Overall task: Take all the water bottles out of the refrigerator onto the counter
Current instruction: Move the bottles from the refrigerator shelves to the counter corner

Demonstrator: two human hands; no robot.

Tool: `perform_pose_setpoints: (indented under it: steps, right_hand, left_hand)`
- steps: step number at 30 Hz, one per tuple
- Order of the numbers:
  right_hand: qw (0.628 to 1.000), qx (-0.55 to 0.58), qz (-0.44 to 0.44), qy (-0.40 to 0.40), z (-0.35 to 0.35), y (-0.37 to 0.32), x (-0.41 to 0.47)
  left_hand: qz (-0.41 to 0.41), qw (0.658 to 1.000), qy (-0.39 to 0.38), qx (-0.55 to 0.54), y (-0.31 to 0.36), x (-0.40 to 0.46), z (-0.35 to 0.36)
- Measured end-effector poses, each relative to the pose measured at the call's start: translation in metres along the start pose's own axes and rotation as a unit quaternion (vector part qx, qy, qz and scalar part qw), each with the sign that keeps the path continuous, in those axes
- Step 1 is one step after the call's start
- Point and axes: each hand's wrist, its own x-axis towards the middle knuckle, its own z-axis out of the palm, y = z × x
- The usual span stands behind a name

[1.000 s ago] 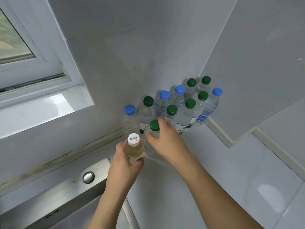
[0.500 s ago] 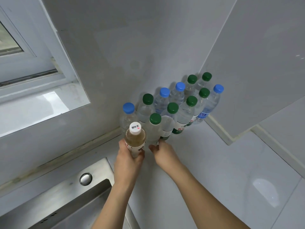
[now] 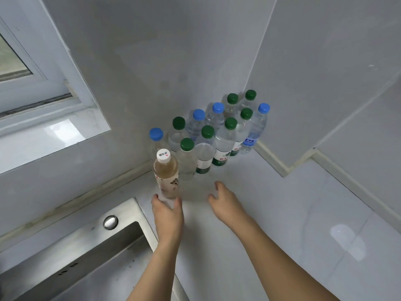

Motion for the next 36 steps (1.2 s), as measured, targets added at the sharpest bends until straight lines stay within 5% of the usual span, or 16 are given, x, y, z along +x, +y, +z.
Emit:
perform_pose_setpoints:
  steps: [6, 12, 25, 36]
  right_hand:
    - [0.998, 0.011, 0.043, 0.034, -0.035, 0.067, -0.05]
    - [0.99, 0.029, 0.085, 0.112, -0.079, 0.139, -0.098]
    - [0.916, 0.123, 0.226, 0.308, -0.162, 0.312, -0.301]
    - [0.804, 0.18, 0.308, 0.476, -0.144, 0.416, -0.549]
  left_hand:
    - [0.137, 0.988, -0.047, 0.063, 0.001, -0.055, 0.049]
    - [0.29, 0.925, -0.17, 0.175, 0.021, -0.113, 0.113]
    - [0.544, 0.719, -0.351, 0.251, 0.026, -0.34, 0.227]
    - [0.661, 0.532, -0.475, 0.232, -0.033, -0.594, 0.22]
